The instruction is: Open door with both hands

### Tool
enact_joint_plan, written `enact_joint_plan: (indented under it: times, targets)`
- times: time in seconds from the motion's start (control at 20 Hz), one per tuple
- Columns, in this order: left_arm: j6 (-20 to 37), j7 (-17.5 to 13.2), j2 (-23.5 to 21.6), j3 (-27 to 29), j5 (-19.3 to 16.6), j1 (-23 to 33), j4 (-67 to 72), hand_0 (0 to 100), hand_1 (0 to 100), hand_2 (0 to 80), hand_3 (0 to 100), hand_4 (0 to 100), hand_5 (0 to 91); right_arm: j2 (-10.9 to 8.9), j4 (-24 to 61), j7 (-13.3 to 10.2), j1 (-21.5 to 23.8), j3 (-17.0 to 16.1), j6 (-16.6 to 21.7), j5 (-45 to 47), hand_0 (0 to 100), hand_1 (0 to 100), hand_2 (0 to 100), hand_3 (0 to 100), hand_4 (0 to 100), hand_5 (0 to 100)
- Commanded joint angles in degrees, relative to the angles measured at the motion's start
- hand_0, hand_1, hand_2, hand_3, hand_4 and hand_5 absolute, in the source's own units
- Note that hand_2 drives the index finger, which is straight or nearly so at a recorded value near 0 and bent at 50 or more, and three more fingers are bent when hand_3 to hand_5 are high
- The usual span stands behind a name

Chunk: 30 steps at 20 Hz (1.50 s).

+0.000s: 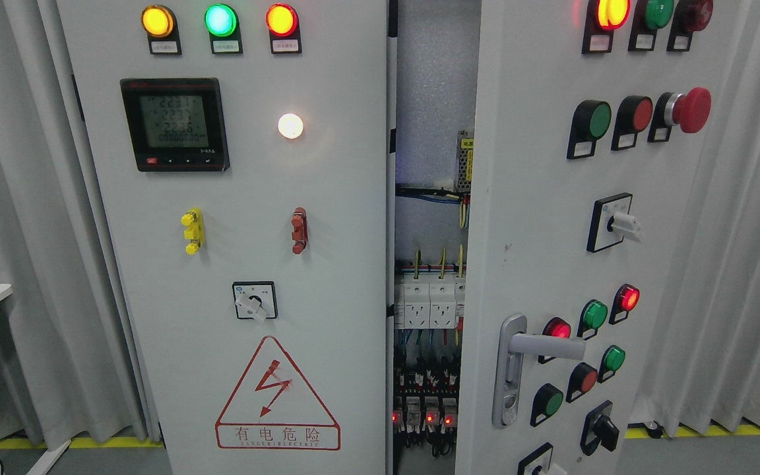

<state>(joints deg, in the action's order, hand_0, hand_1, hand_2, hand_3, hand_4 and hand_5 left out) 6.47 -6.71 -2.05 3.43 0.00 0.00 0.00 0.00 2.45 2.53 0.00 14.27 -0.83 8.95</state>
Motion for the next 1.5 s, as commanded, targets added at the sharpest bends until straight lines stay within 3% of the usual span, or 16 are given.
enact_joint_plan:
  times: [0.0, 0.4, 0.65, 0.75, 0.8, 1.0, 1.05, 1.25, 1.35, 1.45]
  targets:
    - [0.13, 0.03, -0.06, 0.00, -0.79, -0.97, -0.09, 29, 0, 2.7, 3, 3, 0.0, -0.53, 0.01, 0.02, 1.67, -0.03, -0.04, 0.01, 22, 0, 0, 0, 0, 0]
    - [0.30, 0.03, 0.12, 0.08, -0.61, -1.06, -2.18, 29, 0, 2.8, 3, 3, 0.0, -0.53, 0.01, 0.02, 1.67, -0.03, -0.04, 0.01, 22, 0, 0, 0, 0, 0]
    - [0.48, -0.40, -0.15, 0.43, -0.26, 8.95, -27.19, 29, 0, 2.8, 3, 3, 0.0, -0.53, 0.01, 0.02, 1.67, -0.03, -0.04, 0.01, 22, 0, 0, 0, 0, 0]
    - [0.39, -3.64, 0.03, 2.71, 0.00, 11.68, -36.17, 29, 0, 2.8, 3, 3, 0.0, -0.53, 0.01, 0.02, 1.67, -0.03, -0.04, 0.01, 22, 0, 0, 0, 0, 0]
    - [0.30, -7.66, -0.06, 3.16, 0.18, 12.47, -39.78, 29, 0, 2.8, 3, 3, 0.0, -0.53, 0.01, 0.02, 1.67, -0.03, -0.04, -0.07, 22, 0, 0, 0, 0, 0]
    - [0.48, -29.72, -1.11, 3.25, 0.26, 15.20, -50.24, 29, 0, 2.8, 3, 3, 0.0, -0.53, 0.01, 0.02, 1.67, -0.03, -0.04, 0.01, 22, 0, 0, 0, 0, 0]
    - [0.56, -31.59, -1.38, 3.25, 0.35, 16.25, -52.79, 29, 0, 2.8, 3, 3, 0.0, -0.53, 0.01, 0.02, 1.67, -0.03, -0.04, 0.01, 22, 0, 0, 0, 0, 0]
    - [0.48, -31.70, -2.69, 2.72, 3.15, 21.43, -69.56, 29, 0, 2.7, 3, 3, 0.0, -0.53, 0.01, 0.02, 1.76, -0.03, -0.04, 0.01, 22, 0, 0, 0, 0, 0]
    - [-0.13, -31.70, -3.92, 2.02, 6.66, 23.19, -77.48, 29, 0, 2.7, 3, 3, 0.0, -0.53, 0.01, 0.02, 1.76, -0.03, 0.04, 0.01, 22, 0, 0, 0, 0, 0]
    - [-0.31, -31.70, -7.77, 0.10, 13.32, 24.95, -85.48, 29, 0, 2.8, 3, 3, 0.0, -0.53, 0.01, 0.02, 1.67, -0.03, -0.04, 0.01, 22, 0, 0, 0, 0, 0]
